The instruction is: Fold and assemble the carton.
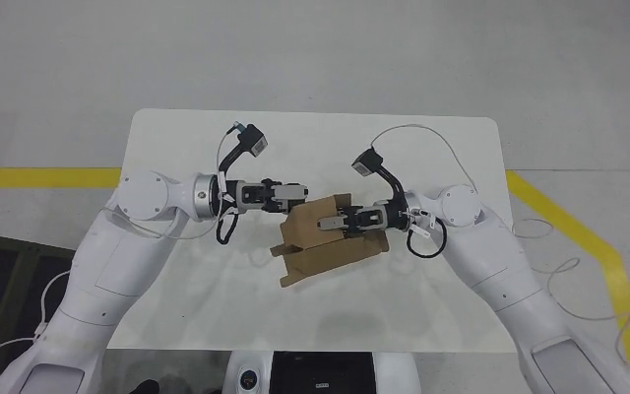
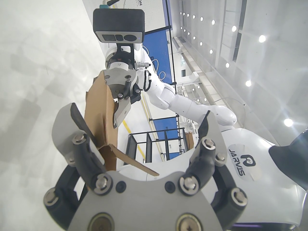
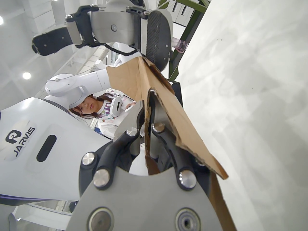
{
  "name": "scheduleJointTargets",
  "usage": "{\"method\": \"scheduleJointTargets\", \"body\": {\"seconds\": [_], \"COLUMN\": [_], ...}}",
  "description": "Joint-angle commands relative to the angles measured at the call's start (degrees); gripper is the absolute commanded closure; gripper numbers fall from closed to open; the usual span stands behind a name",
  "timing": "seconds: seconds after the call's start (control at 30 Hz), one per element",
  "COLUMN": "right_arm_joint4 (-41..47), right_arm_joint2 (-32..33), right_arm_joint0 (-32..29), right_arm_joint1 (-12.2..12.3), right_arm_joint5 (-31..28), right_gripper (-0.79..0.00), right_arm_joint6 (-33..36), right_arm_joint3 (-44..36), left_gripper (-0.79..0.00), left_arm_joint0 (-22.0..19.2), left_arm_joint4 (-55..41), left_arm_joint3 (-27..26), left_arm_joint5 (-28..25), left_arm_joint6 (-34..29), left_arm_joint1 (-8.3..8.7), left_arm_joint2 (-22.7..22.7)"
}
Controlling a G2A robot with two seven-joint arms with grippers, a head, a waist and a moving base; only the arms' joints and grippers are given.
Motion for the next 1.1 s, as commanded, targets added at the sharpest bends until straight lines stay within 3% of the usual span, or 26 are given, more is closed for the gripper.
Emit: {"method": "scheduleJointTargets", "body": {"seconds": [0.0,0.47,0.77,1.07], "right_arm_joint4": [0.19,-3.29,-4.37,-4.88], "right_arm_joint2": [0.5,5.16,5.95,5.14], "right_arm_joint0": [-0.02,-1.17,-1.36,-1.1], "right_arm_joint1": [0.05,0.7,0.63,0.35], "right_arm_joint5": [-0.19,-0.67,-0.32,0.54], "right_gripper": [0.0,0.0,0.0,0.0], "right_arm_joint6": [-0.09,-8.85,-10.77,-8.98], "right_arm_joint3": [0.57,2.09,0.55,0.19], "left_gripper": [-0.785,-0.785,-0.785,-0.785], "left_arm_joint0": [-0.15,1.97,2.17,2.32], "left_arm_joint4": [0.27,1.06,2.23,0.39], "left_arm_joint3": [0.55,-2.33,-2.35,-1.78], "left_arm_joint5": [-0.01,-0.2,0.0,-0.61], "left_arm_joint6": [0.3,-0.25,0.06,0.9], "left_arm_joint1": [0.04,0.33,0.13,0.31], "left_arm_joint2": [-0.49,-1.89,-0.92,-3.54]}}
